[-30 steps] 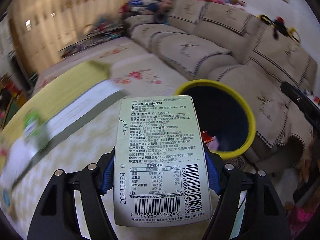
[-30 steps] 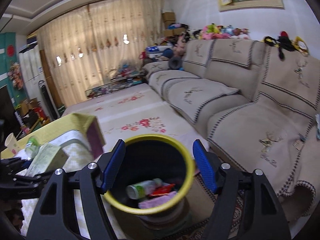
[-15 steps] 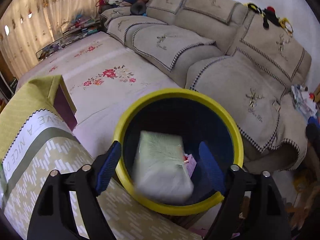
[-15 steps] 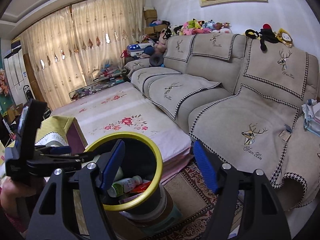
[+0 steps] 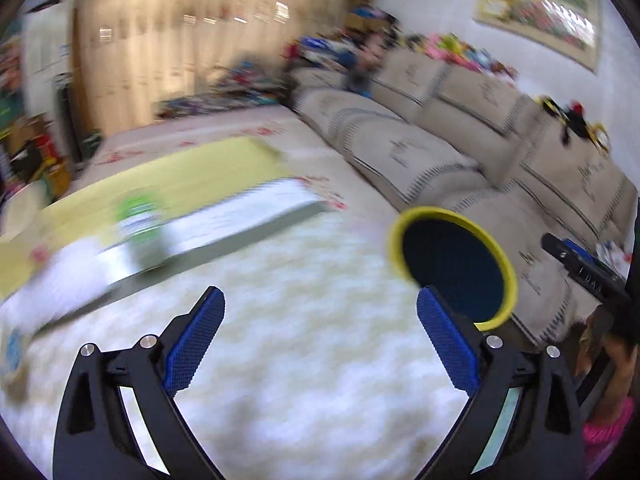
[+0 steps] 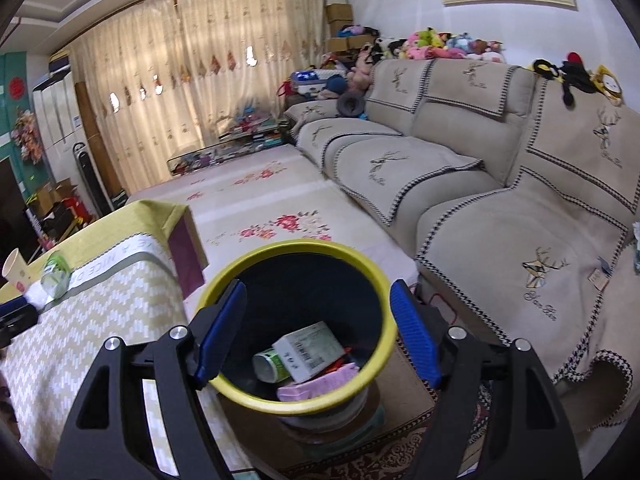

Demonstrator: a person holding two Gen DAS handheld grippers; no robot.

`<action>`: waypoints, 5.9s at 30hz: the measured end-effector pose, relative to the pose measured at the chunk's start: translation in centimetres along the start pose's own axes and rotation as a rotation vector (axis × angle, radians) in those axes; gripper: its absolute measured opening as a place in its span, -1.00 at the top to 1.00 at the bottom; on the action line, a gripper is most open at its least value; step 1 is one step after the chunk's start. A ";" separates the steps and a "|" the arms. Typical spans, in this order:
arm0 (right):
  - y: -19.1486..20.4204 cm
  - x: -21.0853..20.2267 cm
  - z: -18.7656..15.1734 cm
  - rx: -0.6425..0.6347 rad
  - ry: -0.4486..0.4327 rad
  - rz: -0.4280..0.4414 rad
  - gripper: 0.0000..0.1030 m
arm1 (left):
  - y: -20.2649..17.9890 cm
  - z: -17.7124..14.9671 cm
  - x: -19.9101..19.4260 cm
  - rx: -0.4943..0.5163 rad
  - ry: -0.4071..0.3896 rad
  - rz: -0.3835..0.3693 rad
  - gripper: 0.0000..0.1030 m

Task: Collect trash
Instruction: 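Move the right tool back over the table toward the green jar, then close the right gripper on the green-lidded toothpick jar and lift it, then carry the green jar with the right gripper and drop it into the bin, then grasp the rim of the white plastic bowl with the left gripper, then carry the white bowl with the left gripper and drop it into the bin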

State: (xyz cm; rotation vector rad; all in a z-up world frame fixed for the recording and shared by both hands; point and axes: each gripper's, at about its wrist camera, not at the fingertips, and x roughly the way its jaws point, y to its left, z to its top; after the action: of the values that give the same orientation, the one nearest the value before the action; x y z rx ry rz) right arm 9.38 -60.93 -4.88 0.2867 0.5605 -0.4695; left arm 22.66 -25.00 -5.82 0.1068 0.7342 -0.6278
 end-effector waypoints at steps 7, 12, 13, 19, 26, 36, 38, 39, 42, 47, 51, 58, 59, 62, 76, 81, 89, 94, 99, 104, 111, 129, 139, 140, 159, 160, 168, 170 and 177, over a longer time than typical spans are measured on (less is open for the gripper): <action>7.5 0.9 0.3 -0.118 0.031 0.102 -0.36 | 12.5 -4.4 -7.1 -0.113 -0.133 0.221 -0.91; 14.1 1.5 0.4 -0.216 0.055 0.199 -0.38 | 18.9 -7.4 -10.4 -0.175 -0.167 0.314 -0.91; 15.1 1.6 0.5 -0.229 0.058 0.216 -0.38 | 19.7 -7.9 -10.8 -0.190 -0.169 0.315 -0.91; 25.2 2.4 1.0 -0.350 0.107 0.420 -0.38 | 21.7 -9.2 -11.6 -0.231 -0.190 0.302 -0.91; 34.5 6.4 0.7 -0.428 0.198 0.556 -0.38 | 17.3 -8.5 -10.5 -0.094 -0.195 0.345 -0.91; 39.3 12.6 -0.3 -0.417 0.313 0.548 -0.35 | 17.6 -8.4 -10.5 -0.148 -0.177 0.308 -0.91; 40.1 13.3 -0.3 -0.426 0.320 0.543 -0.27 | 17.9 -8.5 -10.4 -0.160 -0.172 0.302 -0.91; 40.5 13.5 -0.4 -0.430 0.327 0.540 -0.26 | 17.9 -8.5 -10.3 -0.162 -0.168 0.300 -0.91; 41.1 14.1 -0.7 -0.446 0.334 0.522 -0.21 | 17.9 -8.6 -10.1 -0.156 -0.163 0.302 -0.91; 41.4 14.5 -1.0 -0.455 0.334 0.505 0.07 | 17.5 -8.6 -10.0 -0.142 -0.161 0.303 -0.91; 40.6 13.8 -0.8 -0.454 0.328 0.503 0.07 | 17.3 -8.6 -9.9 -0.135 -0.157 0.308 -0.91; 37.2 10.2 -0.2 -0.444 0.288 0.522 0.07 | 17.2 -8.6 -9.9 -0.135 -0.155 0.311 -0.91; 36.1 9.4 0.0 -0.432 0.278 0.529 0.07 | 17.2 -8.6 -9.9 -0.133 -0.156 0.312 -0.91; 32.6 7.8 0.4 -0.381 0.246 0.532 0.07 | 17.1 -8.6 -9.9 -0.131 -0.157 0.314 -0.91; 11.1 9.4 1.5 -0.028 0.174 0.112 0.07 | 17.0 -8.7 -10.0 -0.133 -0.155 0.317 -0.91; 7.4 11.6 0.9 0.040 0.213 0.021 0.06 | 17.3 -8.7 -10.0 -0.151 -0.149 0.311 -0.91; 8.0 10.6 1.1 0.039 0.151 0.000 -0.11 | 17.4 -8.8 -9.7 -0.144 -0.146 0.312 -0.91; 9.3 9.2 0.8 -0.006 0.086 -0.021 -0.14 | 17.3 -8.7 -9.7 -0.145 -0.146 0.311 -0.91; 9.8 8.7 0.7 -0.026 0.070 -0.041 -0.18 | 17.2 -8.7 -9.7 -0.148 -0.144 0.312 -0.91; 9.7 8.6 0.7 -0.012 0.075 -0.035 -0.18 | 17.7 -8.2 -9.7 -0.159 -0.127 0.347 -0.91; 10.0 8.5 0.9 -0.025 0.072 -0.031 -0.18 | 20.2 -5.8 -8.9 -0.124 -0.066 0.369 -0.90; 10.1 8.9 0.8 -0.017 0.094 -0.012 -0.18 | 23.6 -4.5 -2.9 -0.070 0.128 0.382 0.07; 10.0 8.8 0.8 -0.013 0.092 -0.002 -0.18 | 22.3 -5.0 -3.6 -0.049 0.107 0.383 0.84; 10.0 8.8 0.8 -0.011 0.089 0.000 -0.18 | 21.8 -4.9 -3.9 -0.044 0.103 0.374 0.84; 2.0 2.0 -0.4 0.046 0.000 0.022 -0.25 | -0.8 0.8 0.1 0.246 0.065 0.043 0.84; 0.9 1.5 -0.5 0.055 -0.005 0.009 -0.25 | -2.6 1.2 0.6 0.260 0.063 0.017 0.84; -5.3 -0.1 -1.7 0.127 -0.005 -0.063 -0.26 | -16.0 4.1 7.2 0.396 0.092 -0.151 0.84; -6.4 -0.2 -1.9 0.141 -0.003 -0.072 -0.26 | -18.5 4.4 8.9 0.420 0.108 -0.168 0.84; -8.1 -0.1 -2.2 0.157 -0.003 -0.089 -0.26 | -25.8 5.2 15.4 0.435 0.187 -0.226 0.84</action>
State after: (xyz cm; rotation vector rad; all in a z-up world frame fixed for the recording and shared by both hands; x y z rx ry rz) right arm 4.26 -67.01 -7.64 0.4121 0.5360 -0.6013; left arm 19.80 -55.15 -8.88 0.4940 0.7865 -0.9978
